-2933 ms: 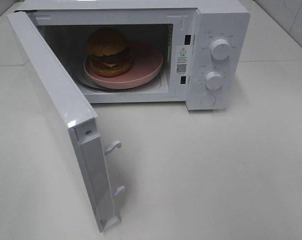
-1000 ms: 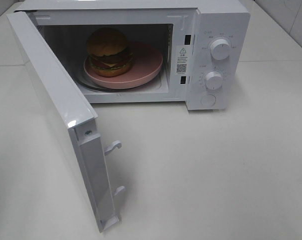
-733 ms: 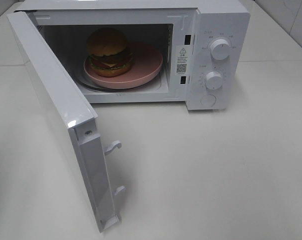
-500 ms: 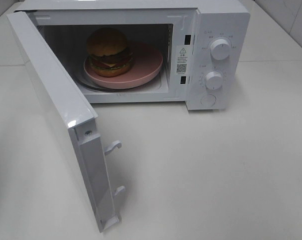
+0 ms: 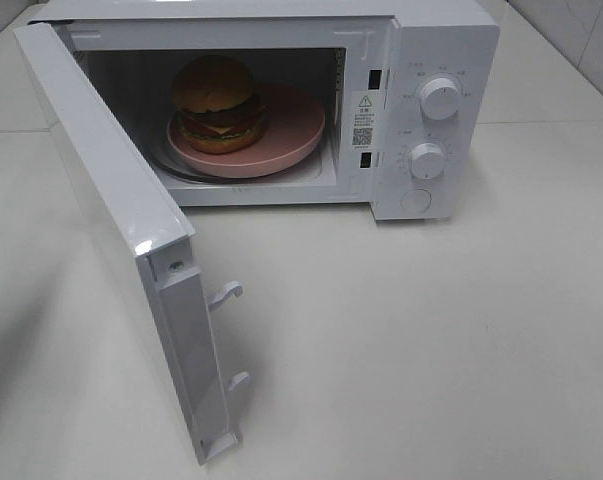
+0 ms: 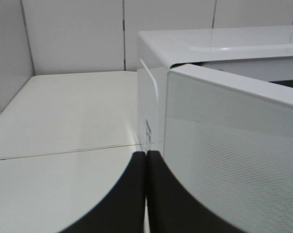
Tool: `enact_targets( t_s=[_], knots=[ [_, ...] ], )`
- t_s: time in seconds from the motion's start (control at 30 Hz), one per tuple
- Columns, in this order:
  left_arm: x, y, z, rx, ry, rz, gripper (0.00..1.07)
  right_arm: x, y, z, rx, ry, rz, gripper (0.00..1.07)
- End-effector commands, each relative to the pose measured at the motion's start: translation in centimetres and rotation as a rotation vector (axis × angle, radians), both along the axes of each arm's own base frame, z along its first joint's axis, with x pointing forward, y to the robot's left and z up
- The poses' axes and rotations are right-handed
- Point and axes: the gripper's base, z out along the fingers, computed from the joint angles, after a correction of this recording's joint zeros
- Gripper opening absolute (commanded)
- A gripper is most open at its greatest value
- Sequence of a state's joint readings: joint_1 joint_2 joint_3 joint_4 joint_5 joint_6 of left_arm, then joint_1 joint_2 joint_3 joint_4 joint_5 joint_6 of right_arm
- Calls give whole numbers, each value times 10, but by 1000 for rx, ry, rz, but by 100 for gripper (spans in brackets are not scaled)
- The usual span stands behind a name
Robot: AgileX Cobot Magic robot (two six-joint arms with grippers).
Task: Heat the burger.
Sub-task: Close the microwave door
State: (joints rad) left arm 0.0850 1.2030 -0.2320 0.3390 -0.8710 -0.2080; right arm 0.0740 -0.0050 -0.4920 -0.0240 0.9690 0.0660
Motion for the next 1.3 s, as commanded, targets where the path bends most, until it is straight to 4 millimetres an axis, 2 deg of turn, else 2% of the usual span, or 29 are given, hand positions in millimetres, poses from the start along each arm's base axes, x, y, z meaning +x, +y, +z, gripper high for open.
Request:
enact_targets(
  t_s=[0.03, 0.13, 0.2, 0.63, 0.7, 0.93, 0.97, 1.03, 1.3],
  knots=[
    [5, -6, -5, -32, -19, -63, 0, -4, 0, 0, -4, -38, 0, 74],
    [16, -11, -11, -25, 14, -131, 0, -4, 0, 0, -4, -38, 0, 74],
    [30, -16, -16, -30, 58, -214, 0, -4, 0, 0, -4, -38, 1, 74],
    [53, -23, -22, -86, 114, -288, 0, -4, 0, 0, -4, -38, 1, 74],
    [62, -40, -26, -71, 127, -352, 0, -4, 0, 0, -4, -38, 1, 74],
    [75, -55, -27, -81, 145, -346, 0, -4, 0, 0, -4, -38, 1, 74],
    [75, -55, -27, -81, 145, -346, 0, -4, 0, 0, -4, -38, 1, 74],
    [78, -68, -25, -61, 133, -385, 0, -4, 0, 0, -4, -38, 1, 74],
    [83, -86, -25, -75, 153, -400, 0, -4, 0, 0, -4, -38, 1, 74]
  ],
)
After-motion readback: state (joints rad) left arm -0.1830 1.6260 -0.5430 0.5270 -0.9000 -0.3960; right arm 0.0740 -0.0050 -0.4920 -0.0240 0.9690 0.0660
